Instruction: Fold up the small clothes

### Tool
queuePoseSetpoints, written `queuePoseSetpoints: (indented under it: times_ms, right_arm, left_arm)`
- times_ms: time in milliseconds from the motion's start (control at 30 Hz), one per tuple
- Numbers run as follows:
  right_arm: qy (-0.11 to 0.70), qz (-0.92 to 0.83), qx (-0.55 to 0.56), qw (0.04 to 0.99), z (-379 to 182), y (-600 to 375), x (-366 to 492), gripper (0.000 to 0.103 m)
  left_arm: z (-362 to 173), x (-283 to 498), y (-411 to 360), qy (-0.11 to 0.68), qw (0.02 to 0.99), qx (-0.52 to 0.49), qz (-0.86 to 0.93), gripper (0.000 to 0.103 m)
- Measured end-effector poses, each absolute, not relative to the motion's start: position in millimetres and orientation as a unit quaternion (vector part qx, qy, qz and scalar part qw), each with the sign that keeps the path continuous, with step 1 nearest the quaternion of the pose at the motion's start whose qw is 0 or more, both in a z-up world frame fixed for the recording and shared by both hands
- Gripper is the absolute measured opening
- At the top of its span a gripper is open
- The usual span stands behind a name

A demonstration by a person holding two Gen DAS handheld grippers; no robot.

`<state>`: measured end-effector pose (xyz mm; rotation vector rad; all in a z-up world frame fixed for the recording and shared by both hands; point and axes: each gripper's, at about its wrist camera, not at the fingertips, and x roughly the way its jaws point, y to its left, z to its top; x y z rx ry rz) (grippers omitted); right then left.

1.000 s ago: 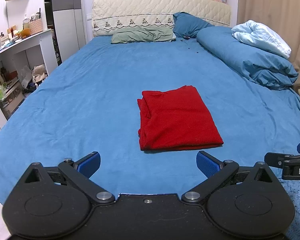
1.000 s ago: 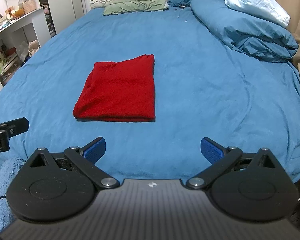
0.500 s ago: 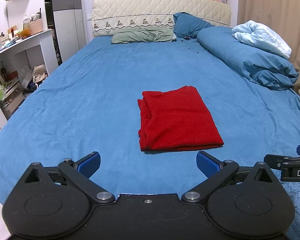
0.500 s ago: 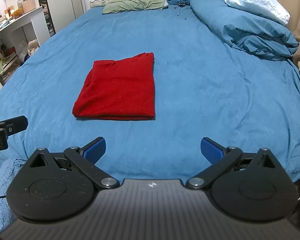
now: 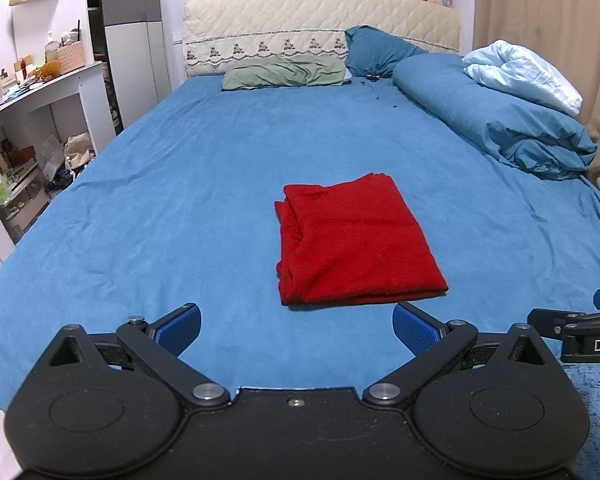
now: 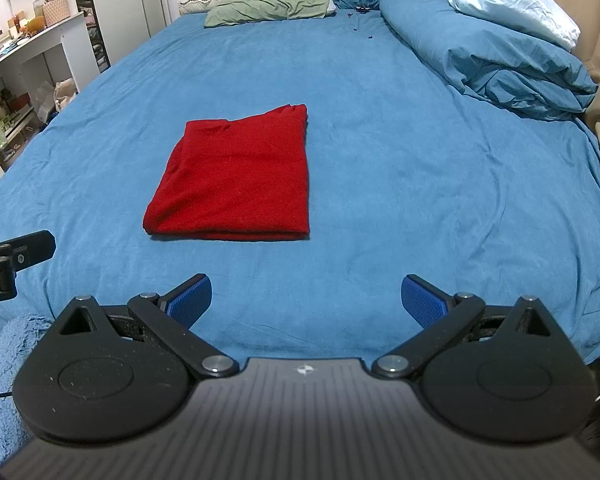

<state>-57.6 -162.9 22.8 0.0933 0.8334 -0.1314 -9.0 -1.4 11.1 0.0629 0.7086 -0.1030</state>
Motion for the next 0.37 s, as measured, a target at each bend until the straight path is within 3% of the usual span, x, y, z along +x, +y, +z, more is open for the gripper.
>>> queuePoseSetpoints:
  times_ms: [367]
  right_arm:
    - [0.405,-0.063,0.045,0.911,22.6,-164.5,-57.1,0.103]
  left_arm:
    - [10.4,-7.3,-2.4,0.335,0.940,0.033,-0.054,0.103]
